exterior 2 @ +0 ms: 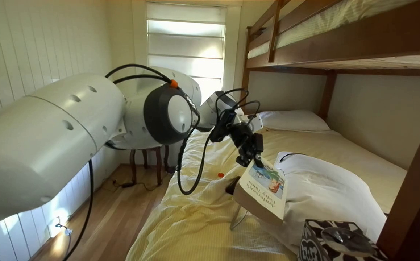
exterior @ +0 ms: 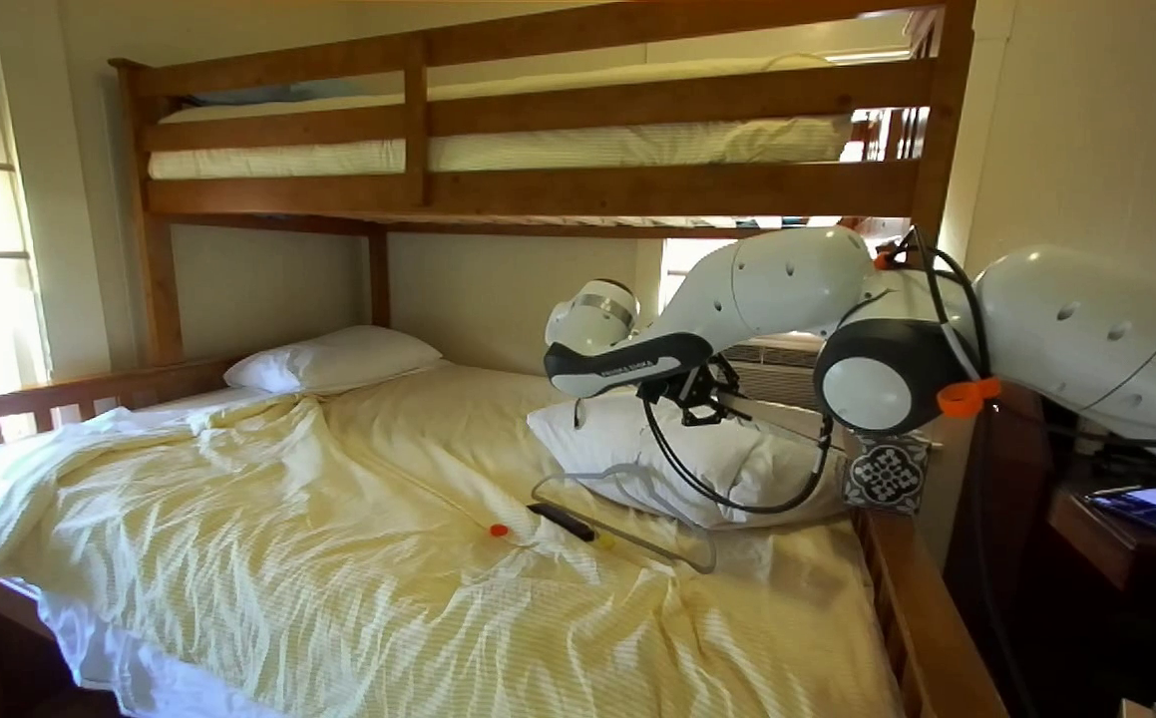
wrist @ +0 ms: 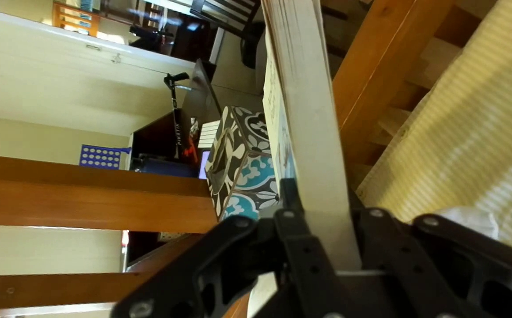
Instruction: Pick up the novel and place it on the bed frame
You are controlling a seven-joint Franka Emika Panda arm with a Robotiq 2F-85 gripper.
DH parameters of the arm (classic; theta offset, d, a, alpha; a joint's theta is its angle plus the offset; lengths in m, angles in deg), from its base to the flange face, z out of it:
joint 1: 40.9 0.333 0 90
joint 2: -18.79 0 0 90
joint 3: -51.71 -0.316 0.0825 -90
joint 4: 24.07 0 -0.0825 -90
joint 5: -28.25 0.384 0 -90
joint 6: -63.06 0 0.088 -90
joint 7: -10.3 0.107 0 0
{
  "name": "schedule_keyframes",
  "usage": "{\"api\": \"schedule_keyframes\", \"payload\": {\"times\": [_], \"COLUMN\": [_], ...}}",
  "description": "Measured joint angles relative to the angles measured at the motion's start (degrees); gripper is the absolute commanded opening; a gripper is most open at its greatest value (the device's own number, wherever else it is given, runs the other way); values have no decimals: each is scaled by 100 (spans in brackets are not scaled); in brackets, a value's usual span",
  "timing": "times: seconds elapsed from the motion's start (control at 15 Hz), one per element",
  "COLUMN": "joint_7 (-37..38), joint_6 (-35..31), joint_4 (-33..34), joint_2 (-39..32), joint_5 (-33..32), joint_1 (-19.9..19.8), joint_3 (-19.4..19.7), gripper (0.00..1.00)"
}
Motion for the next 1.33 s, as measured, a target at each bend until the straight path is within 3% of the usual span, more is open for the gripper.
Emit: {"api": "schedule_keyframes", "payload": {"times": [0.47, 1.33], "joint_7": [1026, 1480], "joint_6": [-538, -1332], "joint_4": [-1597, -4670], "joint_2": [679, 2403], "joint_5": [-53, -952], "joint_1": [315, 238], "joint_3": [-10, -981], "gripper": [6, 6]}}
